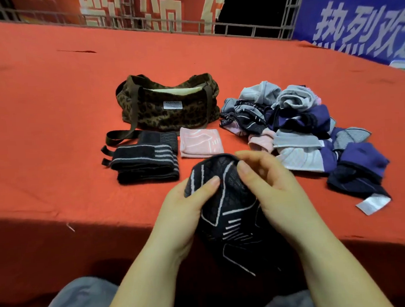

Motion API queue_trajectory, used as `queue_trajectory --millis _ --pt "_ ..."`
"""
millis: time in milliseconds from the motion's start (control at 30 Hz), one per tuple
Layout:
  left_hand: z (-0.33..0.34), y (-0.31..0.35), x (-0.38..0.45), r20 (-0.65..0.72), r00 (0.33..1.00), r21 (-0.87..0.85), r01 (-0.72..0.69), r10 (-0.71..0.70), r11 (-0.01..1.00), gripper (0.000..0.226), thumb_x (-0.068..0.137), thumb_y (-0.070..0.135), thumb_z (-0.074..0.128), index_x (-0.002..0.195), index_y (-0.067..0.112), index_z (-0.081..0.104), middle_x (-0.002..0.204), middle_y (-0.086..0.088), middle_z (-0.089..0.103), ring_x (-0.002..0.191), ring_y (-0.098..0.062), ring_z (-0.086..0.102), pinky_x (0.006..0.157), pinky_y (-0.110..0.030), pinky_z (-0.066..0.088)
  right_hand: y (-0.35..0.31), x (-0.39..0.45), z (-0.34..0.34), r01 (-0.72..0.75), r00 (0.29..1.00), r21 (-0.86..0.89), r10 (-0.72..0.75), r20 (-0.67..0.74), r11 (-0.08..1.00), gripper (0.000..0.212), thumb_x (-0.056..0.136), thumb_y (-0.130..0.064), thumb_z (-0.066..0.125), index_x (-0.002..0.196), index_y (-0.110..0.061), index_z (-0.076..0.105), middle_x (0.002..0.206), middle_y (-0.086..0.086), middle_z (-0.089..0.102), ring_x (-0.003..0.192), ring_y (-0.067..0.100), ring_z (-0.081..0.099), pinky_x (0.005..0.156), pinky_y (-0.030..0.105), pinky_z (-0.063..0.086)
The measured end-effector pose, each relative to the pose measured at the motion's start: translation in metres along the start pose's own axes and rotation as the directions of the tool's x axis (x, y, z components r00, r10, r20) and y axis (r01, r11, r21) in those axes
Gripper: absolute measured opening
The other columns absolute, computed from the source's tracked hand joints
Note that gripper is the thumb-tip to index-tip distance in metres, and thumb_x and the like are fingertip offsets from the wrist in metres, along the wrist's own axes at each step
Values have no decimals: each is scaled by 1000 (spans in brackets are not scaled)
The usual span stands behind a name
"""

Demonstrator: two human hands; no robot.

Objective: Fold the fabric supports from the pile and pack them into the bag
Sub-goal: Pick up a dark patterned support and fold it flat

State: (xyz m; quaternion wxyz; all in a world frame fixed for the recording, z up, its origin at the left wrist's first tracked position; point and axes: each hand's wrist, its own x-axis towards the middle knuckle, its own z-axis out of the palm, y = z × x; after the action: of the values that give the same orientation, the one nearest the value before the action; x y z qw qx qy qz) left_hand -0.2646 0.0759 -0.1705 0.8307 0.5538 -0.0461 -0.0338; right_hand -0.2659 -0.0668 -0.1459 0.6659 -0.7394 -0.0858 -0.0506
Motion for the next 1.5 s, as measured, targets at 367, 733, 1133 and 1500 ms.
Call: queue_trajectory --millis 367,733,1133,1500 --pt "-37 -8 -14 118 992 221 -65 39 973 17 57 10 73 70 21 69 70 2 67 68 -7 61 66 -18 47 17 -32 -12 151 940 -461 -271 -207 875 21 74 -18 78 69 -35 65 72 -9 65 71 2 59 65 9 40" --pt "-17 15 -5 283 946 511 -288 158 810 41 70 45 63 111 44 61 117 22 61 114 5 53 99 -20 40 13 -31 -16 392 890 -685 -442 113 614 35 71 -17 49 100 -35 60 90 -17 49 77 12 55 68 33 43" --pt "-22 15 10 405 892 503 -402 203 765 11 69 32 63 77 25 64 77 14 65 77 0 60 75 -12 44 12 -29 -21 219 936 -609 -341 -90 762 17 68 -22 66 76 -37 68 87 -22 65 79 -5 59 70 4 38" --pt "-22 15 16 -67 958 222 -258 279 940 21 72 -11 63 69 9 56 53 13 63 52 6 57 54 -6 44 13 -19 -27 80 994 -400 -101 -34 913 8 80 -41 66 86 -37 69 76 -13 71 69 2 64 67 16 47"
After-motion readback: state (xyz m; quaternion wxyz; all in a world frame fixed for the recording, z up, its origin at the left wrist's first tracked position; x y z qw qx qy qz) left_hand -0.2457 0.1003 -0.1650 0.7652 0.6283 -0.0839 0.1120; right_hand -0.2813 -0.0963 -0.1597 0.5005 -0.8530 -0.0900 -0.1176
